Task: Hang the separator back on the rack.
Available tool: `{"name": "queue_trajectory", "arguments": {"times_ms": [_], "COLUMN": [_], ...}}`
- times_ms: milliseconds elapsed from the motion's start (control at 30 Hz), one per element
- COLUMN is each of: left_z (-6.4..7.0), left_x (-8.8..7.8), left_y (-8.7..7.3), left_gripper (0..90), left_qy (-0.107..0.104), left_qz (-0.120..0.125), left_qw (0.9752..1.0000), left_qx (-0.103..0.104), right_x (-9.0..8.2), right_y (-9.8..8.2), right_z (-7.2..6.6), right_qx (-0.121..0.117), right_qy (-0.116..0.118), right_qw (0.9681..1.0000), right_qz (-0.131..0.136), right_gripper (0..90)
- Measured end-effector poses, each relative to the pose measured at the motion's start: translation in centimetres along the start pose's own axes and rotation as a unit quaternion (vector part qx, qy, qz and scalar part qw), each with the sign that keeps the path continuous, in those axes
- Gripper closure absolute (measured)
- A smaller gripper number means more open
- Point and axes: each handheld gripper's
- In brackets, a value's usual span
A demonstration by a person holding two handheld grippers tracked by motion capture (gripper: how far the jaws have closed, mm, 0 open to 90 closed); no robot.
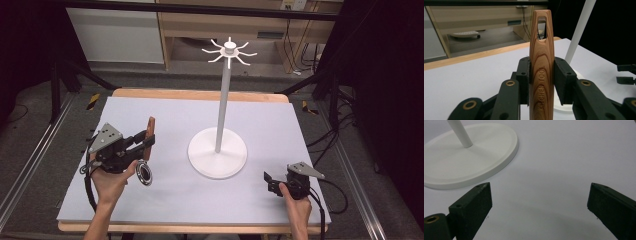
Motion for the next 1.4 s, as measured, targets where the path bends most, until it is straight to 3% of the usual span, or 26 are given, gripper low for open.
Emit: {"name": "queue_trajectory", "arguments": {"times_ms": [367, 800, 1233, 1400], "left_z": [0.5, 2.5, 3.8, 4.1], "left_x": [-0.3, 0.0, 0.1, 0.1], "left_y": [2.4, 6.1, 8.0, 8.7], "left_gripper": [67.7, 67.6, 67.7, 67.7], "left_qy": [-0.004, -0.020, -0.025, -0.030], "left_qz": [0.018, 0.047, 0.055, 0.059], "left_qw": [0.9997, 0.9981, 0.9970, 0.9967], "left_qx": [0.014, 0.033, 0.050, 0.048], "right_x": [0.0, 0.0, 0.1, 0.1], "right_y": [0.0, 0.0, -0.1, 0.0], "right_z": [0.0, 0.0, -0.1, -0.1], "right_qx": [0.000, 0.001, 0.000, 0.000], "right_qy": [-0.002, -0.004, -0.004, -0.002], "right_qw": [1.0000, 1.0000, 1.0000, 1.0000], "right_qz": [-0.004, -0.004, -0.004, -0.004], "right_gripper": [6.3, 6.3, 6.3, 6.3]}}
Point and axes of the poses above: each handheld gripper's, and its own axes: x roughly forward along the jaws, y roughly out of its top, z roughly to its right, and after that the axes turned 4 degrees about -z, right-handed
